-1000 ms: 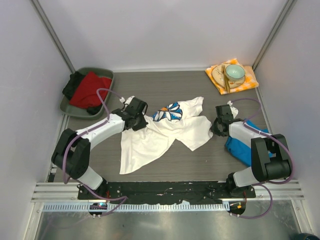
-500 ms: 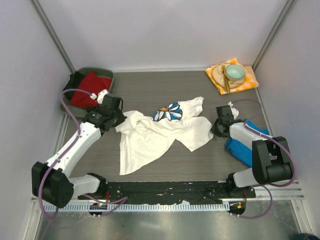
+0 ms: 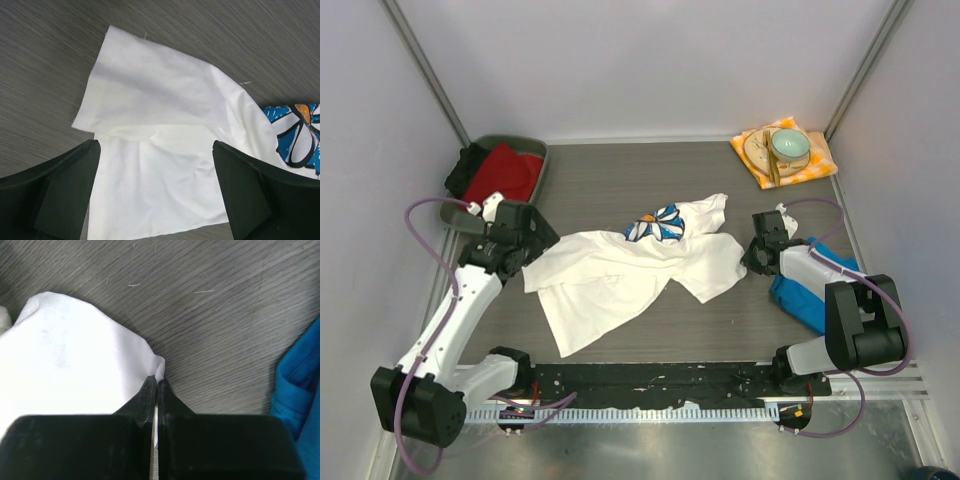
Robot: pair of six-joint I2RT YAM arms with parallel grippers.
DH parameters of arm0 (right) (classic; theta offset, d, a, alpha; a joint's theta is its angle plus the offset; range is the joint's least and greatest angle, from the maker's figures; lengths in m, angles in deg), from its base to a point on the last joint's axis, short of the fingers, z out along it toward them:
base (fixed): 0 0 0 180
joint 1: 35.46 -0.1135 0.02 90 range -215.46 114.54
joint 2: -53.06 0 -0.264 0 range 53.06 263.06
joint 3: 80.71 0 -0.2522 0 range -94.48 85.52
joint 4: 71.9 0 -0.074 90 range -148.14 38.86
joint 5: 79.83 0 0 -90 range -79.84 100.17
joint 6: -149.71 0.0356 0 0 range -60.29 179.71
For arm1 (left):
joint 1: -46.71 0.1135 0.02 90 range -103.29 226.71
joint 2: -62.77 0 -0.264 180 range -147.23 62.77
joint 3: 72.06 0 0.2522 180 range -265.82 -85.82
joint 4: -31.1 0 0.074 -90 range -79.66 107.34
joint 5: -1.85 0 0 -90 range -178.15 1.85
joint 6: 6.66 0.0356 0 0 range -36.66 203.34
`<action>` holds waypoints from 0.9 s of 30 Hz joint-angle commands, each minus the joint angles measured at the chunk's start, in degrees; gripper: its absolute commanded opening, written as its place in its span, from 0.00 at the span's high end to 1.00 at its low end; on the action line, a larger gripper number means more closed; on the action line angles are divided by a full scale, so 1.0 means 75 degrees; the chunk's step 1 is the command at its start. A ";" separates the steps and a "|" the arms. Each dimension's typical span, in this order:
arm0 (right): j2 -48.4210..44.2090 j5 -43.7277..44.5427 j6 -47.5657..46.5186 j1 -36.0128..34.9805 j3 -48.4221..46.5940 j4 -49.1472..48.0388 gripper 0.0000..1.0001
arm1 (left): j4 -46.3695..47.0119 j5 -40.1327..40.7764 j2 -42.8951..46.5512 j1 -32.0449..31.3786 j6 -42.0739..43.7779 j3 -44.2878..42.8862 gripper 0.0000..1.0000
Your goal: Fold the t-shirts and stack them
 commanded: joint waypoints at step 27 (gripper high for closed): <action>-0.0102 -0.0750 0.0005 -0.0034 0.0185 -0.0368 0.99 | 0.0567 0.1034 0.0205 -0.0569 -0.2456 0.2406 0.11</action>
